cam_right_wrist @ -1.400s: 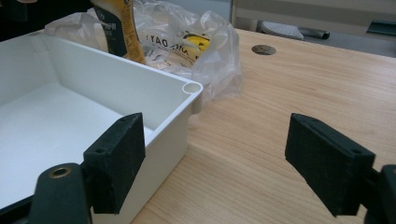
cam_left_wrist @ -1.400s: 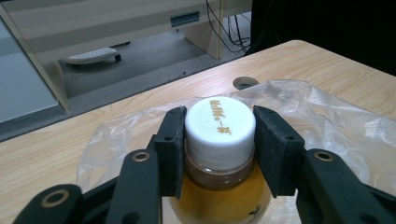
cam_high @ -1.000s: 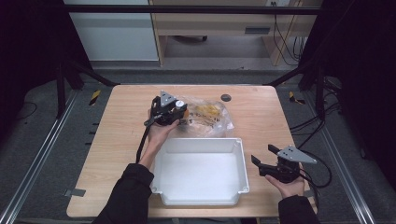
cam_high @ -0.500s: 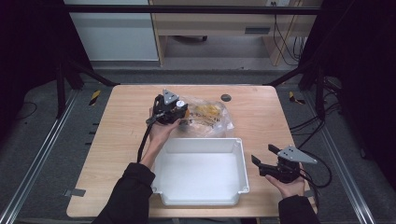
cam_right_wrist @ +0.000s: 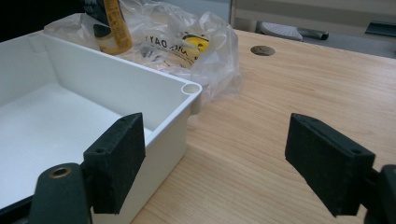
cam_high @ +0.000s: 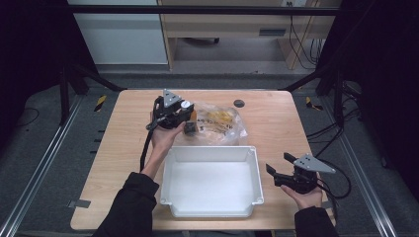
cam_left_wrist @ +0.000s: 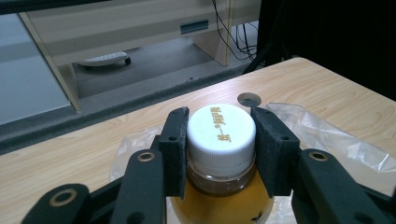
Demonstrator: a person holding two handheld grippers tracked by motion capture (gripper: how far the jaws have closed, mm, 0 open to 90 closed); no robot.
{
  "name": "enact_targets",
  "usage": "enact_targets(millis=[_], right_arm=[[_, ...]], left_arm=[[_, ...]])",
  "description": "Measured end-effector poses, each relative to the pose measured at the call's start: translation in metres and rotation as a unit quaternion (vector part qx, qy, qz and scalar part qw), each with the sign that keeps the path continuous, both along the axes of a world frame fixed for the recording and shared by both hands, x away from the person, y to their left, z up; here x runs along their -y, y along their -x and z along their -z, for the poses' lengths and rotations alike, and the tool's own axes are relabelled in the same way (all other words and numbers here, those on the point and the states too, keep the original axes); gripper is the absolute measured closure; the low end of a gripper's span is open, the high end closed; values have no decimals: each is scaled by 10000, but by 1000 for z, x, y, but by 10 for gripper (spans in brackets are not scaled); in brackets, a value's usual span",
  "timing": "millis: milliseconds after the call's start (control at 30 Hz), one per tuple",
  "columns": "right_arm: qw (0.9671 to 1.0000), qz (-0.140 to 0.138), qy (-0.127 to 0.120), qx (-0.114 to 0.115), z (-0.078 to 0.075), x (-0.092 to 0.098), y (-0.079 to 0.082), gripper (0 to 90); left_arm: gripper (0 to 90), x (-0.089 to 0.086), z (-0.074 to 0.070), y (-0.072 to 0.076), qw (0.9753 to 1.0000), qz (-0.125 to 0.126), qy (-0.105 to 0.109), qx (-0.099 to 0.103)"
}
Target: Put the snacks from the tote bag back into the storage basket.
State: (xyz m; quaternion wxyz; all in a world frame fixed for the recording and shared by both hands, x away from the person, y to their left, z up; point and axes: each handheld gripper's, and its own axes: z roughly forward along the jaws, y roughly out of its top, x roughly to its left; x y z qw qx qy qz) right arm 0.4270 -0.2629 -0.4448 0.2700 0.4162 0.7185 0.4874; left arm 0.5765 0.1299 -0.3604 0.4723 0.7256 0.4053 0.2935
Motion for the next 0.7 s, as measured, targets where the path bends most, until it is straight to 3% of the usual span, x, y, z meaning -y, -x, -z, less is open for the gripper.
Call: enact_targets(millis=[300, 700], right_arm=[[10000, 7, -12, -18, 0, 0, 0, 202], [10000, 8, -10, -1, 0, 0, 0, 202]], left_arm=[[590, -8, -21, 6, 9996, -44, 203, 191], [590, -10, -48, 19, 9985, 34, 265, 469]])
